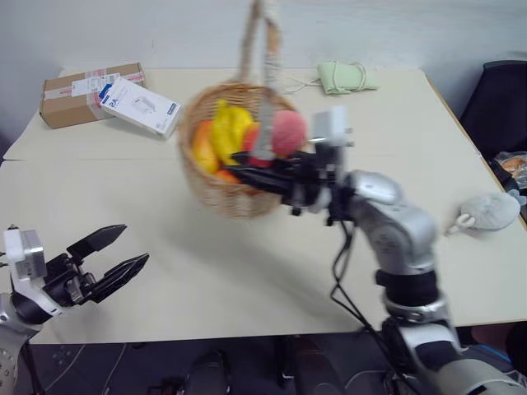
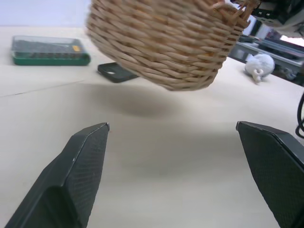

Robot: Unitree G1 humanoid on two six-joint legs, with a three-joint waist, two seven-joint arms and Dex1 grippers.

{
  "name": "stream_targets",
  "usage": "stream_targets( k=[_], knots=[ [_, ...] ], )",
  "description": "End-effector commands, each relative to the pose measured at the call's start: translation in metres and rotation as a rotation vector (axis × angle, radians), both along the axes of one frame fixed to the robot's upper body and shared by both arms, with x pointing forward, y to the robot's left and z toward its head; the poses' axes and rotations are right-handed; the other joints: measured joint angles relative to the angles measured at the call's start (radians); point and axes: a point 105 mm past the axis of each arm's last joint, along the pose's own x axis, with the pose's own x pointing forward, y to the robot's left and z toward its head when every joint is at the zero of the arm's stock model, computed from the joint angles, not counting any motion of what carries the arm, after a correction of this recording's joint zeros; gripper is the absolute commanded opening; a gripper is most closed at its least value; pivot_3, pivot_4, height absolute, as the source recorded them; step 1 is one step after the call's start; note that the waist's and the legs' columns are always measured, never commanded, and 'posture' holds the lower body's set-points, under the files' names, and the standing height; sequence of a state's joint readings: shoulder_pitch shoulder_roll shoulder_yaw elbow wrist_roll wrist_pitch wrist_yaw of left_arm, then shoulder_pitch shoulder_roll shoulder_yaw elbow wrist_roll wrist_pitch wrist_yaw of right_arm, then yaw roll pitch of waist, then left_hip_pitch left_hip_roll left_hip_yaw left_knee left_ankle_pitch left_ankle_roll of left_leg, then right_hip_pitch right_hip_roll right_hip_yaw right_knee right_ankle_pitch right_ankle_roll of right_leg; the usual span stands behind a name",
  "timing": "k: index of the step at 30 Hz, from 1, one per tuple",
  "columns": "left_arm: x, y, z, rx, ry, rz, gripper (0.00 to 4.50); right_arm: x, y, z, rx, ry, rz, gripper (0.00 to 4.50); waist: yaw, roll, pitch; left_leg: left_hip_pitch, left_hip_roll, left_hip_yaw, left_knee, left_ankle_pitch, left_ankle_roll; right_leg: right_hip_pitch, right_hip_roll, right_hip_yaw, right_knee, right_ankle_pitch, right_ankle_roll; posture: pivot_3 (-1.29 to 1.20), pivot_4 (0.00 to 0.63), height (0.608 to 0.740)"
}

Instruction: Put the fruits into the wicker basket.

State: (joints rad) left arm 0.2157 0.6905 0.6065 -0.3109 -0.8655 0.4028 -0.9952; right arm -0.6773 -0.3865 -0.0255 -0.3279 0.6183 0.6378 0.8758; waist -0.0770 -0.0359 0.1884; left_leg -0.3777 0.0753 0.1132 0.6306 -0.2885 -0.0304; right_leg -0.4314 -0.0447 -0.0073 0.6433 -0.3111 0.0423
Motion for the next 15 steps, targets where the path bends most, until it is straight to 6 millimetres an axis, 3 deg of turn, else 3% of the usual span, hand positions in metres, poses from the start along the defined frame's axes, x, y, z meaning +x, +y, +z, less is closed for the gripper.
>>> stream_targets(
  k=[1,4,5,11,14,15],
  knots=[
    [0.008,-0.011,0.005,0.026,-0.020,-0.075,4.50,0.006,-0.047,0.016,-0.018,-0.085,-0.163,0.34,0.002,0.000,0.000,0.000,0.000,0.000,0.000,0.000,0.001,0.000,0.000,0.000,0.000,0.000,0.000,0.00,0.150,0.740],
    [0.020,-0.023,0.008,0.031,-0.028,-0.157,4.50,0.027,-0.103,0.003,-0.049,-0.055,-0.330,0.34,0.000,0.000,0.000,0.002,-0.002,0.001,0.000,0.001,0.001,0.002,0.001,0.001,0.000,0.000,0.001,0.00,0.150,0.740],
    [0.022,-0.026,0.009,0.033,-0.028,-0.173,4.50,0.030,-0.114,-0.001,-0.058,-0.049,-0.354,0.34,-0.001,0.000,0.000,0.002,-0.002,0.002,0.000,0.001,0.001,0.002,0.002,0.002,0.000,0.001,0.001,0.00,0.150,0.740],
    [0.038,-0.039,0.011,0.049,-0.037,-0.256,4.50,0.053,-0.165,-0.027,-0.034,0.028,-0.506,0.34,-0.010,0.001,0.001,0.004,-0.003,0.008,0.000,0.001,0.001,0.000,0.006,0.009,0.001,0.002,0.004,0.00,0.150,0.740],
    [0.040,-0.043,0.014,0.059,-0.047,-0.275,4.50,0.059,-0.180,-0.036,0.003,0.107,-0.528,0.34,-0.008,0.001,0.001,0.005,-0.002,0.008,0.001,0.002,0.000,0.001,0.007,0.010,0.002,0.002,0.005,0.00,0.150,0.740],
    [0.039,-0.042,0.014,0.066,-0.044,-0.277,4.50,0.059,-0.181,-0.037,0.005,0.114,-0.526,0.69,-0.008,0.001,0.001,0.006,-0.001,0.009,0.001,0.002,0.000,0.001,0.006,0.011,0.002,0.002,0.006,0.00,0.150,0.740]
  ],
)
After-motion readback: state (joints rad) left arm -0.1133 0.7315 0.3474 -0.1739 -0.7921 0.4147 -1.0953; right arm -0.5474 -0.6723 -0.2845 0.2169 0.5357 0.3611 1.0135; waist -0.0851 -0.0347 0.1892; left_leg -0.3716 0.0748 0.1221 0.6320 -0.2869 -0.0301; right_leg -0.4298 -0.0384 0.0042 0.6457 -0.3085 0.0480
